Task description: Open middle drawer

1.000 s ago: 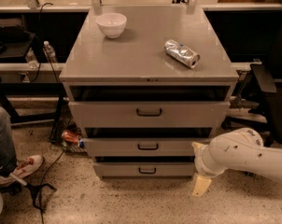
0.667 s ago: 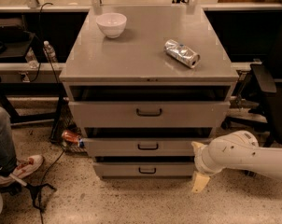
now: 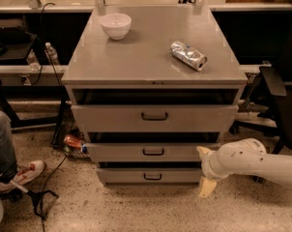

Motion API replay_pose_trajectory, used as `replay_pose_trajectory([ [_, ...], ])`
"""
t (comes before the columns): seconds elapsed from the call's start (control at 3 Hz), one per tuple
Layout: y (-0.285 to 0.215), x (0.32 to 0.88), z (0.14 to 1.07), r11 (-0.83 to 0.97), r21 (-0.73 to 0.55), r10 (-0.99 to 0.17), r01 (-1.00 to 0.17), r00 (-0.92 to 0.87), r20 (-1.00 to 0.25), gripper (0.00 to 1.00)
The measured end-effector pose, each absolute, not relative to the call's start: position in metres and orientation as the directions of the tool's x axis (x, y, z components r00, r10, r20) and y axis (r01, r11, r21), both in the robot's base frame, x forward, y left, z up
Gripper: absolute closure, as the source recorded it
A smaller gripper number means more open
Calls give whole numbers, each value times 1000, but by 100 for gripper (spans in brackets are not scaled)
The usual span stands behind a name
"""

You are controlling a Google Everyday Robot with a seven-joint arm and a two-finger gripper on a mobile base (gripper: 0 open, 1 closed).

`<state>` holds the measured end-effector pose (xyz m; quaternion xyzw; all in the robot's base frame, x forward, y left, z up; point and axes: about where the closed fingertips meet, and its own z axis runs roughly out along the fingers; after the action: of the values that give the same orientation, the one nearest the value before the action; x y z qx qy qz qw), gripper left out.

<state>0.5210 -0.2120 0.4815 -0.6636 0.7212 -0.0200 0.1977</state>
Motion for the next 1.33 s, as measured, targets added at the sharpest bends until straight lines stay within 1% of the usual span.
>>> replay_pose_trajectory([
  [0.67,-203,557,442,31,-363,-948,-931,88,-306,0],
  [1.33,-176,587,429,13,-435,-924,-901,155,-350,0],
])
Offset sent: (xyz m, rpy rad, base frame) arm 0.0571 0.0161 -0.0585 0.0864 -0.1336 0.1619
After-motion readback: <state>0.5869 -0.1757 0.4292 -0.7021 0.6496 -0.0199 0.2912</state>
